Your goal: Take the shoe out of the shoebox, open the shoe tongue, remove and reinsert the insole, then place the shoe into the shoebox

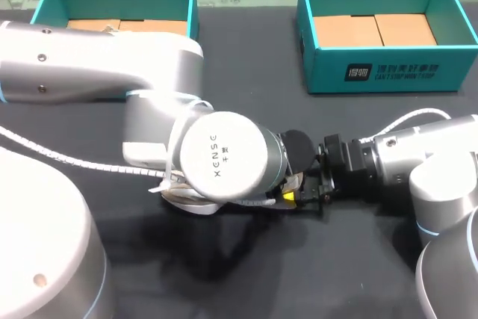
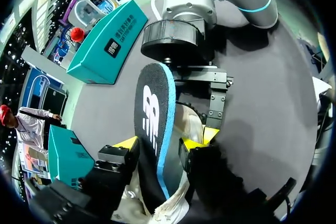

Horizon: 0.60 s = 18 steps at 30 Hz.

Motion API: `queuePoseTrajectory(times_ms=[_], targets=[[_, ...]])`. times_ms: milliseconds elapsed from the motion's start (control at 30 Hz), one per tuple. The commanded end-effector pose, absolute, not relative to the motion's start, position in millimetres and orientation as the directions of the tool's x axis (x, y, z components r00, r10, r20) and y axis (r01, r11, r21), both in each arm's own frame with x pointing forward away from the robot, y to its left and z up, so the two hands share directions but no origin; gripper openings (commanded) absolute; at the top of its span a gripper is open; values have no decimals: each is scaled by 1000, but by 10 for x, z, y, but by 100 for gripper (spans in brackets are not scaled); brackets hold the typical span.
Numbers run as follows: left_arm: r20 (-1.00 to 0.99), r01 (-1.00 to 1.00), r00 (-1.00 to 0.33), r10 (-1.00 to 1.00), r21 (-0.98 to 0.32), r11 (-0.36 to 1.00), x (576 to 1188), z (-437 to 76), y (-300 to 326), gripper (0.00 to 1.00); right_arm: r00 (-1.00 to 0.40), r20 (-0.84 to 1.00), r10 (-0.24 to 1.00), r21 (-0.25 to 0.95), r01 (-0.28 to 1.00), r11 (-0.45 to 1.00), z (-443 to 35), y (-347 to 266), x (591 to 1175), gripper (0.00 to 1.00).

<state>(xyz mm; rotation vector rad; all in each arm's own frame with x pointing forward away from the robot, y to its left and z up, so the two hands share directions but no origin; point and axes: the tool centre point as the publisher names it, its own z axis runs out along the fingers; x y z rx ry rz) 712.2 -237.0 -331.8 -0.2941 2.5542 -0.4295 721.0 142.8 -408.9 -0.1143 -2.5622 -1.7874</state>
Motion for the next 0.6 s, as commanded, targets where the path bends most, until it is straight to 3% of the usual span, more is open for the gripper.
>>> queuePoseTrajectory(times_ms=[33, 200, 267, 600], targets=[[-477, -130, -827, -298, -354, 926, 7163, -3363, -2418, 45, -997, 55, 52, 935, 69, 347, -4097, 1433, 7202, 0], [-473, -143, -824, -312, -359, 922, 7235, -3371, -2400, 25, -997, 55, 52, 935, 69, 347, -4097, 1433, 7202, 0], [-468, -146, -826, -315, -362, 921, 7258, -3372, -2391, 0, -997, 55, 52, 935, 69, 347, -4097, 1433, 7202, 0], [-320, -116, -914, -249, -382, 917, 7351, -3264, -2343, 0, -997, 55, 52, 935, 69, 347, -4097, 1433, 7202, 0]])
